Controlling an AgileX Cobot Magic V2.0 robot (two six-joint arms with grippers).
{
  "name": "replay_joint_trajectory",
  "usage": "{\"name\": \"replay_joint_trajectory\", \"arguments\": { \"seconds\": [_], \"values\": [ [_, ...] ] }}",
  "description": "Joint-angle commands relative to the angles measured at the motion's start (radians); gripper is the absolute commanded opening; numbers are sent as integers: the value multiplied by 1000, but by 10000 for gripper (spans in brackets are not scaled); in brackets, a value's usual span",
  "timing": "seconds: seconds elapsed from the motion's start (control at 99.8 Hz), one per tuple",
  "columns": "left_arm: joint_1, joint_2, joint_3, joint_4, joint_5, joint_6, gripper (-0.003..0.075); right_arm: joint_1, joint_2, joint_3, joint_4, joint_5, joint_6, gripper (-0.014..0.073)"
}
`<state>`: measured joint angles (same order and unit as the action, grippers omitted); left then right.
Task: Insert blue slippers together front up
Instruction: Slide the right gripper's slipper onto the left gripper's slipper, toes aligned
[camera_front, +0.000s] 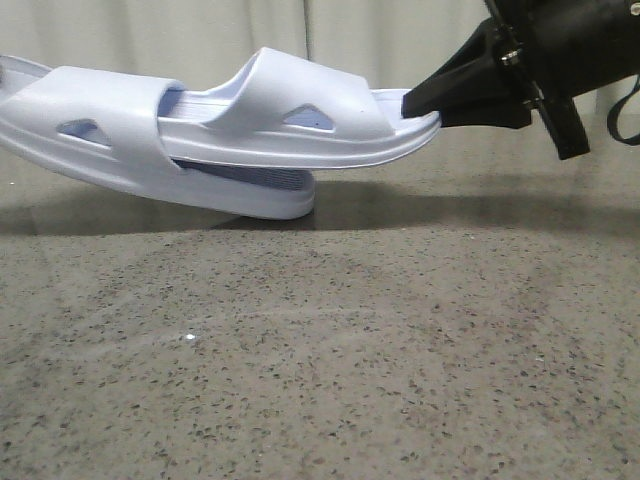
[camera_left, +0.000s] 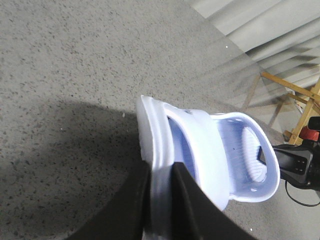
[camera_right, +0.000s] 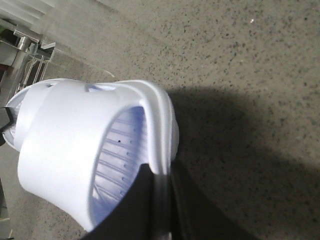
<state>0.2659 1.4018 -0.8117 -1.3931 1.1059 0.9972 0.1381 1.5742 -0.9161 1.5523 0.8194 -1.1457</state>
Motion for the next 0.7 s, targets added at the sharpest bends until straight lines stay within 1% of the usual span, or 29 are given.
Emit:
{"name": "replay_joint_trajectory", "arguments": {
  "seconds": [0.0,0.09,0.381,0.451,0.571,0.621,0.631,0.692],
  "values": [
    [-18,-27,-28,-89,160,-1,15,39,-10,-55,59,119,-27,-106],
    [-18,-27,-28,-87,160,1,15,59,5,-76,59,116,-27,-106],
    [-18,-27,-28,-83,160,1,15,52,18,-84,49,114,-27,-102],
    [-18,-27,-28,-83,160,1,15,37,18,-84,31,123,-27,-62],
    [-18,-27,-28,-83,160,7,15,-5,18,-84,4,175,-27,71],
    [-16,-27,-28,-83,160,9,15,-32,18,-84,4,202,-27,112],
    [-14,-27,-28,-83,160,9,15,-63,15,-84,0,237,-27,132],
    [-14,-27,-28,-83,151,9,15,-92,11,-84,-5,268,-27,132]
  ]
}}
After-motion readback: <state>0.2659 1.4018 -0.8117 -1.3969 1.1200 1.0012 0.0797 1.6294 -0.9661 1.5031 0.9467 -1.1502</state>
